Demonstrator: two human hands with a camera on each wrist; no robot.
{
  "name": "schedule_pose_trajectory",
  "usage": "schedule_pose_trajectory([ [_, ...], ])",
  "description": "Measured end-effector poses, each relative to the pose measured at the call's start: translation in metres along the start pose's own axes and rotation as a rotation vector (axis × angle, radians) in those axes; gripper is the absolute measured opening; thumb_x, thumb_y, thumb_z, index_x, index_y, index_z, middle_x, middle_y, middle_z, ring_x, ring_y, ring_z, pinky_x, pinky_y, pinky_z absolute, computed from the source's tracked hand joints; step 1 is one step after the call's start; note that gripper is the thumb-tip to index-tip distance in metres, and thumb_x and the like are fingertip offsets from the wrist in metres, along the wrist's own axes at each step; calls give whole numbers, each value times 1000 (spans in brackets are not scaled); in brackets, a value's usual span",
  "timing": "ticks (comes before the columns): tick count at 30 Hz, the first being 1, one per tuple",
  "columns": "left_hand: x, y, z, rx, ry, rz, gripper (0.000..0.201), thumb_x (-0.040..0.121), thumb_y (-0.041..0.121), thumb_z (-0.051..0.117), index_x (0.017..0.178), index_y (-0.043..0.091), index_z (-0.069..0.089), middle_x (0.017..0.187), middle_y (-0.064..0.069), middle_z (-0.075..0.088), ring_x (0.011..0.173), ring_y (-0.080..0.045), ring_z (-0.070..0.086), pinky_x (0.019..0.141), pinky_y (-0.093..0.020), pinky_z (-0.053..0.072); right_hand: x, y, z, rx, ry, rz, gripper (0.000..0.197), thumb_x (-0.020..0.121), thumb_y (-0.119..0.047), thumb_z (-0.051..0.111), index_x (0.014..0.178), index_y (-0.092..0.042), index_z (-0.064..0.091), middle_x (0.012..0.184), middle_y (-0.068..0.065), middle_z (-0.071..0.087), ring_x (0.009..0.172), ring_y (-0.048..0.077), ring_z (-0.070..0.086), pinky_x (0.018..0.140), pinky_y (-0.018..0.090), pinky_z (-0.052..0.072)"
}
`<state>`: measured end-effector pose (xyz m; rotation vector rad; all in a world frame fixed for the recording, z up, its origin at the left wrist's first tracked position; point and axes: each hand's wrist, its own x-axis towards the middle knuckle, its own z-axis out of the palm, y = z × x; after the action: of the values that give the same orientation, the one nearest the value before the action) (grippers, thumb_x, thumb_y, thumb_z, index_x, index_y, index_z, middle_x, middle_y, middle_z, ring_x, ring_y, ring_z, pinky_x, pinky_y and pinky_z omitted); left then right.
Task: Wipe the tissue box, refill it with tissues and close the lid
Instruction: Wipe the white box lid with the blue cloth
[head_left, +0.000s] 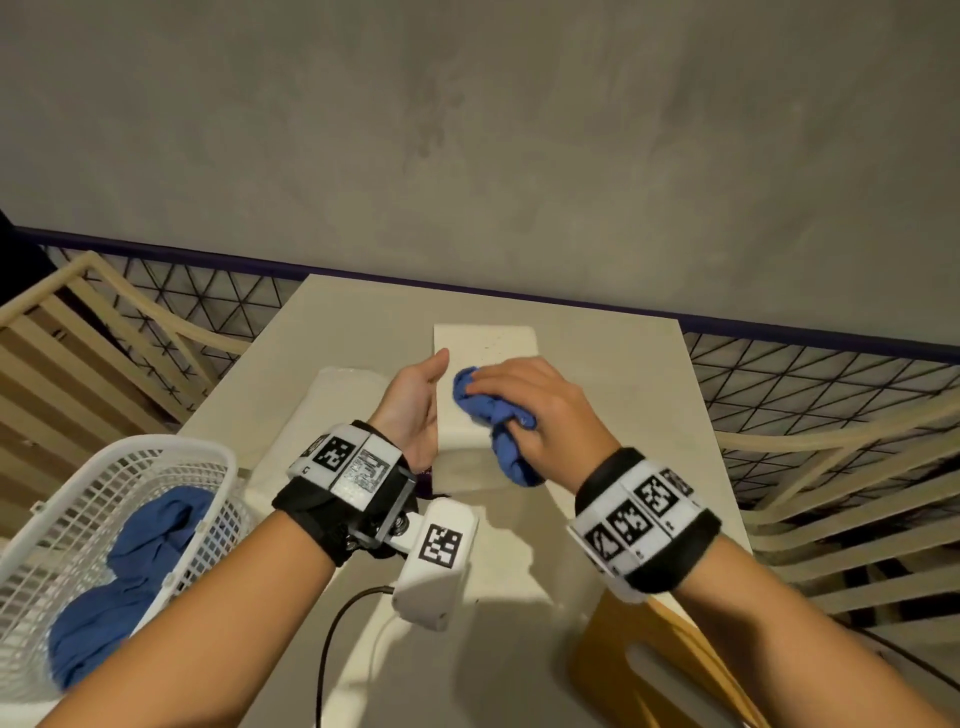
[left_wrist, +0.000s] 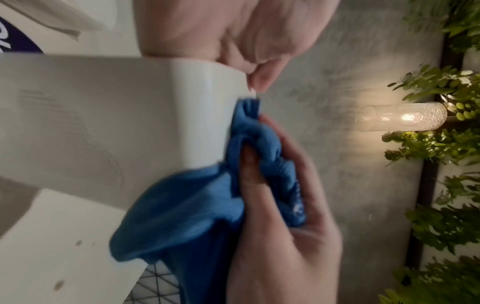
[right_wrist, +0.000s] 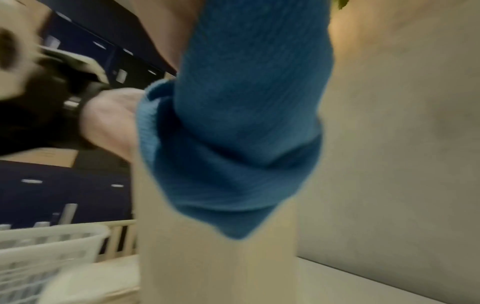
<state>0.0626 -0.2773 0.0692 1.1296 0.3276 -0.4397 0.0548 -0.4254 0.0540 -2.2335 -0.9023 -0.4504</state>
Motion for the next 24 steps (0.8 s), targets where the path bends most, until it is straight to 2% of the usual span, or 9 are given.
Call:
schedule_pose_trajectory([
  [3, 3, -2, -3, -11, 51, 17, 47, 96, 40, 31, 93, 7, 64, 75, -10, 74, 78, -26, 65, 83, -37, 47, -9, 10, -2, -29, 85, 45, 30, 76, 2, 47, 98, 3, 68, 102, 21, 69, 100, 18, 47, 97, 9, 29],
  [7, 2, -10, 1, 40, 93, 15, 47, 95, 44, 34, 120, 9, 54, 120, -6, 60, 112, -24, 56, 104, -34, 38, -22, -14, 14, -37, -59, -83, 36, 71, 0, 41, 94, 3, 69, 95, 19, 71, 92, 16, 45, 91, 19, 34],
  [9, 4, -17, 2, 37, 98, 10, 42, 95, 43, 36, 106, 9, 59, 105, -9, 62, 100, -24, 59, 99, -34, 40, -4, -12, 7, -1, -84, -103, 35, 68, 0, 40, 86, 6, 69, 85, 21, 72, 86, 14, 48, 94, 9, 33],
  [12, 7, -18, 1, 35, 84, -3, 42, 95, 42, 34, 91, 14, 64, 87, -8, 68, 89, -26, 61, 100, -38, 39, 13, 4, -2, -74, 59, 18, 32, 64, 12, 51, 88, 4, 70, 90, 21, 72, 90, 17, 52, 95, 15, 36],
  [14, 10, -17, -4, 64, 89, 9, 42, 92, 45, 38, 93, 12, 65, 85, -10, 71, 86, -26, 63, 98, -34, 43, 1, -1, 7, -93, -5, 31, 40, 60, 13, 49, 92, 1, 70, 95, 18, 72, 93, 20, 53, 92, 17, 35],
  [18, 12, -17, -6, 101, 71, -15, 46, 94, 44, 38, 78, 7, 60, 57, -8, 64, 54, -17, 65, 55, -19, 53, -4, -20, 16, -19, -239, -73, 35, 67, 8, 46, 92, -2, 69, 96, 13, 71, 90, 34, 58, 88, 33, 43],
  [20, 12, -12, -2, 74, 90, 39, 47, 95, 44, 33, 88, 8, 62, 84, -12, 65, 84, -23, 65, 85, -29, 51, 19, -8, 10, -5, -139, 38, 35, 68, 10, 46, 92, -1, 69, 97, 14, 71, 94, 28, 56, 91, 29, 41],
  [22, 9, -6, 0, 24, 100, 46, 58, 93, 54, 29, 121, 11, 56, 123, -13, 58, 120, -27, 52, 111, -40, 32, 30, -2, 9, -29, 33, 88, 35, 66, 11, 47, 91, -1, 69, 94, 15, 71, 94, 16, 51, 92, 7, 28],
  [24, 14, -4, -4, 44, 126, 72, 62, 91, 60, 26, 119, 13, 57, 121, -12, 60, 114, -24, 55, 103, -35, 38, 25, -10, 18, -35, 32, 65, 33, 62, 16, 50, 85, 0, 68, 88, 14, 71, 88, 13, 46, 86, 2, 25],
])
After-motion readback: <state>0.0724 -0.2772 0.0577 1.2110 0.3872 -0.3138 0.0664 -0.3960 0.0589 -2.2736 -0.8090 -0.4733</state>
